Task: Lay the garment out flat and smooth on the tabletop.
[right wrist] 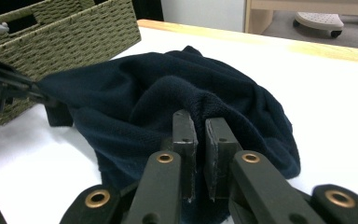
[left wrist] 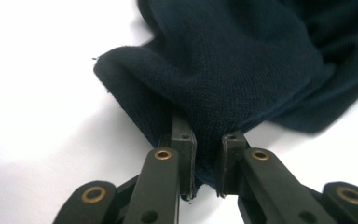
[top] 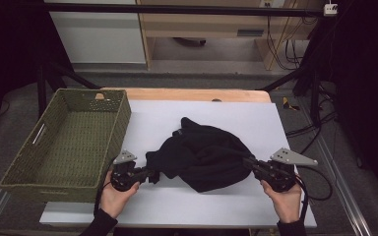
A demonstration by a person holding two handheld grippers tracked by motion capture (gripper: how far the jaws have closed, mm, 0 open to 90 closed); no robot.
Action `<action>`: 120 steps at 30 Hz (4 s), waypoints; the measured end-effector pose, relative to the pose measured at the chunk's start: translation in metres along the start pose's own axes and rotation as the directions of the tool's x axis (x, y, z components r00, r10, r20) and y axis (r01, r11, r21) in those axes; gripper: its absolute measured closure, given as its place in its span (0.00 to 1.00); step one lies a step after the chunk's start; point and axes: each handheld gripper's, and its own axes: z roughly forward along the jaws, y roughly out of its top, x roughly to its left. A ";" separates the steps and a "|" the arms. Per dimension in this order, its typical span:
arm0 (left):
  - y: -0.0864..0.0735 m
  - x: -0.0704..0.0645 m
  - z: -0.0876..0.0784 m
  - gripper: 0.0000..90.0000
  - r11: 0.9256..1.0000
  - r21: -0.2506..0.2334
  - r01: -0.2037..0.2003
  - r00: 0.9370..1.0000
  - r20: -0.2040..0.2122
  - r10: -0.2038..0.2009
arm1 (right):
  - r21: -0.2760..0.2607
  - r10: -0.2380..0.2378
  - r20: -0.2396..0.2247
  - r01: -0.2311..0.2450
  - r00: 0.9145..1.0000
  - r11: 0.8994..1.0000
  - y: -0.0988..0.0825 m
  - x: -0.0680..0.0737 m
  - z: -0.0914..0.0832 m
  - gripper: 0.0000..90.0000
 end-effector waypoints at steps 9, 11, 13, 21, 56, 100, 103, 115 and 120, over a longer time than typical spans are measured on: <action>-0.023 -0.020 -0.009 0.87 0.996 0.033 -0.084 0.996 -0.009 0.084 | 0.118 -0.038 -0.114 0.052 0.993 0.992 -0.019 0.022 0.028 0.94; -0.023 -0.020 -0.009 0.81 0.996 0.014 -0.083 0.997 -0.004 0.083 | 0.157 -0.050 -0.144 0.072 0.988 0.985 -0.025 0.031 0.040 0.94; -0.022 -0.020 -0.011 0.75 0.996 -0.020 -0.082 0.997 0.006 0.082 | 0.197 -0.059 -0.168 0.092 0.984 0.976 -0.032 0.040 0.053 0.94; -0.010 -0.028 -0.019 0.41 0.979 -0.175 -0.104 0.994 0.014 0.108 | 0.279 -0.082 -0.213 0.141 0.974 0.950 -0.052 0.059 0.083 0.91; -0.014 -0.004 0.040 0.90 0.996 0.050 -0.078 0.997 -0.007 0.078 | 0.190 0.105 0.070 -0.117 0.992 0.975 -0.053 -0.031 0.080 0.91; 0.019 -0.009 -0.043 0.05 0.947 -0.320 -0.024 1.000 -0.007 0.024 | 0.191 -0.206 -0.248 0.257 0.946 0.948 -0.001 0.123 0.186 1.00; 0.019 -0.008 -0.043 0.05 0.945 -0.327 -0.026 1.000 -0.015 0.023 | 0.233 -0.236 -0.246 0.293 0.940 0.927 -0.008 0.127 0.196 0.99; 0.018 -0.006 -0.043 0.05 0.943 -0.332 -0.008 1.000 -0.016 0.003 | 0.127 -0.195 -0.261 0.234 0.946 0.964 0.011 0.110 0.138 0.60; 0.016 -0.009 -0.035 0.05 0.954 -0.301 -0.014 1.000 -0.009 0.011 | 0.049 -0.179 -0.161 0.189 0.971 0.981 0.020 0.074 0.090 0.51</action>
